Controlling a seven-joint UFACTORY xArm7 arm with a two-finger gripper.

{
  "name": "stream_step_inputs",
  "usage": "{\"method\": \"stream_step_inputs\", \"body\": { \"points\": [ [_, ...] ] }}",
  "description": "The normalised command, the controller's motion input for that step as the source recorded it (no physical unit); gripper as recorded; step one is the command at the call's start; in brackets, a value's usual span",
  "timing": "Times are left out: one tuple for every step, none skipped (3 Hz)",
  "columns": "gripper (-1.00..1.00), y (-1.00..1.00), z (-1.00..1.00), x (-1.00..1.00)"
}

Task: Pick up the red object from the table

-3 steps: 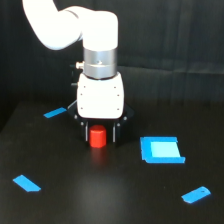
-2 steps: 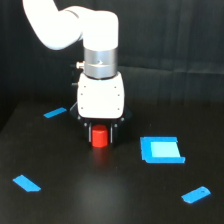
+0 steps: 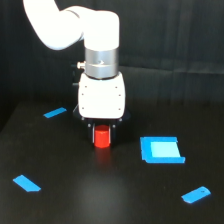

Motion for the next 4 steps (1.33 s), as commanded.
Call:
{"method": "stream_step_inputs", "body": {
  "points": [
    [-0.97, -0.17, 0.95, -0.33],
    [-0.92, -0.15, 1.00, -0.22],
    [-1.00, -0.24, 0.98, 0.14],
    [-1.00, -0.17, 0.91, 0.10]
  ]
}}
